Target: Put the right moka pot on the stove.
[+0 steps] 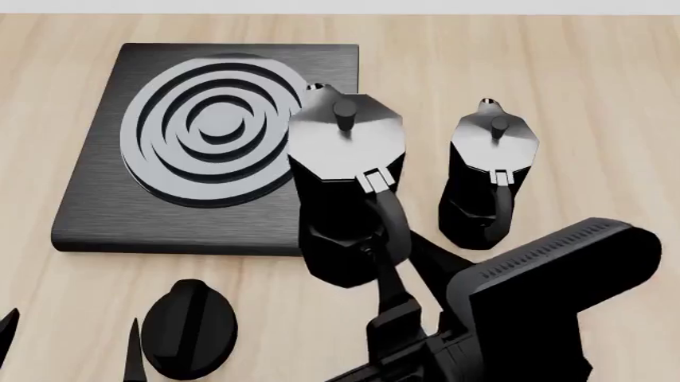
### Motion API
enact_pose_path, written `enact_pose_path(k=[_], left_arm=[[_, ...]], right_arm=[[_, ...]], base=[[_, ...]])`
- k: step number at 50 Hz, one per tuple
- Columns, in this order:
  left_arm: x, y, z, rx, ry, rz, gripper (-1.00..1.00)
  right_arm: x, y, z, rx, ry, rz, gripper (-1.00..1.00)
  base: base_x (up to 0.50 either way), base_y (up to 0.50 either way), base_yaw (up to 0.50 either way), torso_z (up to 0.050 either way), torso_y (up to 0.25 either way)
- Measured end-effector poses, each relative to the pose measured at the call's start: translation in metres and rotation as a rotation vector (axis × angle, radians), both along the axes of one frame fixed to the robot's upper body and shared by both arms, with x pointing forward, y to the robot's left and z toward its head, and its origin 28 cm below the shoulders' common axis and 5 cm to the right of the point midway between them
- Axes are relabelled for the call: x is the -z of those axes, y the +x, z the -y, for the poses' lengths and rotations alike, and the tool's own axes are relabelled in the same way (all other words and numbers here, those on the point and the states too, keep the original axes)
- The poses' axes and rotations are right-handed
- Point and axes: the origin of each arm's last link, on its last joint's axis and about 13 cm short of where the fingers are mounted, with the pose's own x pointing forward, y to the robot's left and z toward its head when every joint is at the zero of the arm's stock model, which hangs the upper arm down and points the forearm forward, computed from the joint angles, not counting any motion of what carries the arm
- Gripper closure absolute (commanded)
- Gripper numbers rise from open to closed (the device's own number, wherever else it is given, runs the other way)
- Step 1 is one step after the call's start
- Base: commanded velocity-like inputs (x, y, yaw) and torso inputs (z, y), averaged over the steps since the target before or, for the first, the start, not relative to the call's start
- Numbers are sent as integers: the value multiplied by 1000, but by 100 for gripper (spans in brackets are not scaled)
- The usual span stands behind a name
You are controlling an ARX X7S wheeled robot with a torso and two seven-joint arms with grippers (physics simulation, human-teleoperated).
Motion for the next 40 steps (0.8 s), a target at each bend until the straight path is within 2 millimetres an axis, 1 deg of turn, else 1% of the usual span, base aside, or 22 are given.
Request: enact_pose_path(k=[24, 32, 40], left_arm=[[0, 0, 0, 1, 1, -1, -100], [0, 0, 0, 2, 1, -1, -100], [0, 0, 0, 3, 0, -1, -100]], right_arm=[[-25, 55, -21, -61, -6, 3, 100], [-28, 72, -29, -82, -11, -1, 100], [-27, 88, -38, -102, -14, 0, 100]], base=[[0, 0, 0, 0, 1], [0, 0, 0, 0, 1], [0, 0, 0, 0, 1]])
